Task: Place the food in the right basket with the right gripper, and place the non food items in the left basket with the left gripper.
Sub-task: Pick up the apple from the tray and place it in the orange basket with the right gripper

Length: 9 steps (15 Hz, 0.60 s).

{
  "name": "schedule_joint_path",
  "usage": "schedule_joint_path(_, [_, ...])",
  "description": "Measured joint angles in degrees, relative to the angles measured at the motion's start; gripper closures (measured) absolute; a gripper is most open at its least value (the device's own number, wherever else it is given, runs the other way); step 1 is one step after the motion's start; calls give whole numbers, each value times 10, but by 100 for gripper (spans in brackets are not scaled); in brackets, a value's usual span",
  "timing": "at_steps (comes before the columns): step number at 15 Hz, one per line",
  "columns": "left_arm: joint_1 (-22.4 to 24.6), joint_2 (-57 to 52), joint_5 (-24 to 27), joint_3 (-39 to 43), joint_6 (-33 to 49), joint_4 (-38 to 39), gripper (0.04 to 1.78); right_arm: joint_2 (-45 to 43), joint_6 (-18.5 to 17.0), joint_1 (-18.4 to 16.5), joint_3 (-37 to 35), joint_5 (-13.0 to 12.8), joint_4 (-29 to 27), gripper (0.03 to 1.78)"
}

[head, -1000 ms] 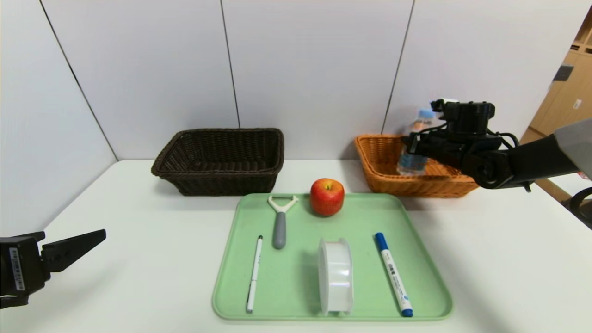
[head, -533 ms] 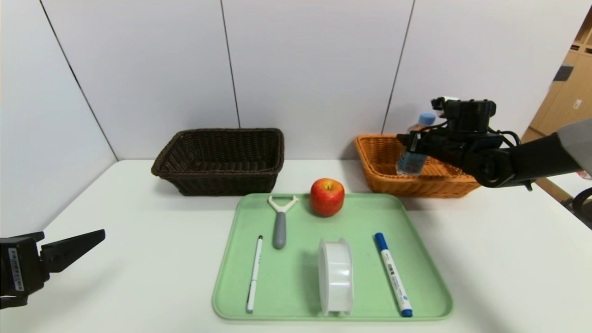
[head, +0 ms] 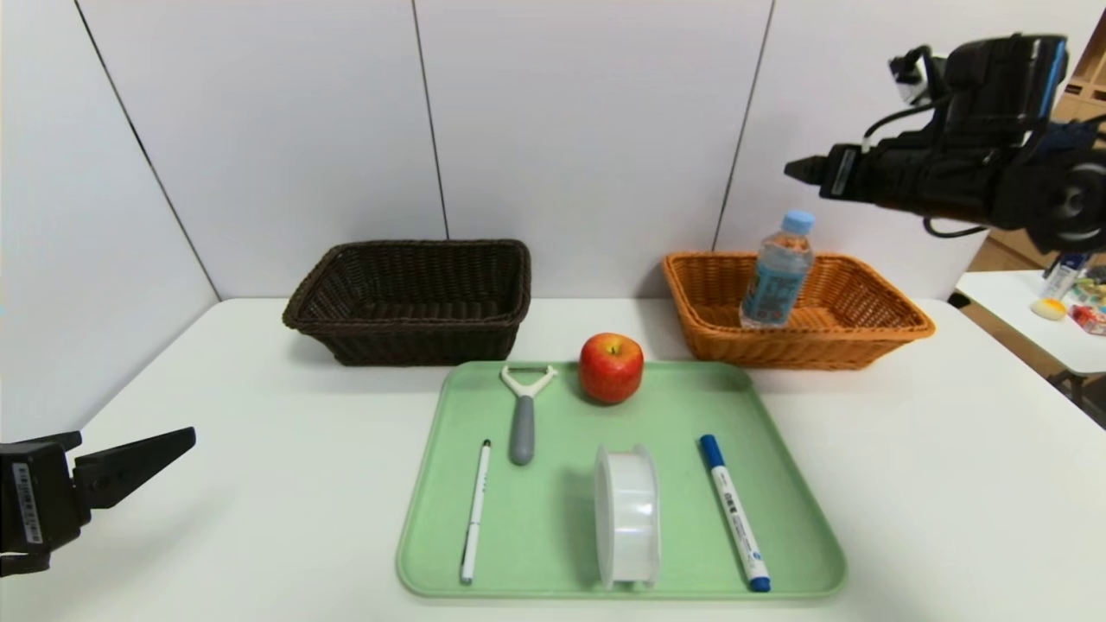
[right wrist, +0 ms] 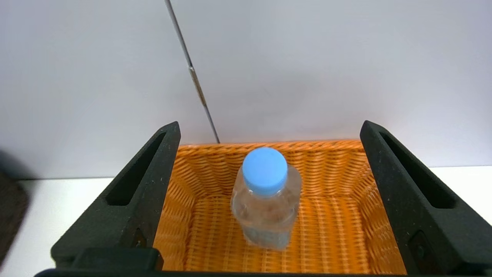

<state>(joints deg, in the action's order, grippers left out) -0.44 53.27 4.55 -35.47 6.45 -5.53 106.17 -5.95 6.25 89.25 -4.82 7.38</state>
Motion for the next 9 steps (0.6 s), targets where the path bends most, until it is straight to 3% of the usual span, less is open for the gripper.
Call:
schedule_joint_path(3, [0, -1, 1, 0, -1, -1, 13, -40, -21, 22, 162, 3, -202, 16])
schedule_joint_path(5, [0, -1, 1, -1, -1, 0, 13, -55, -43, 66, 222, 2, -329, 15])
schedule_joint_path(7, [0, -3, 0, -1, -1, -1, 13, -63, -86, 137, 229, 2, -406, 14])
schedule_joint_path(9, [0, -5, 0, 1, -1, -2, 13, -65, -145, 199, 228, 1, -438, 13])
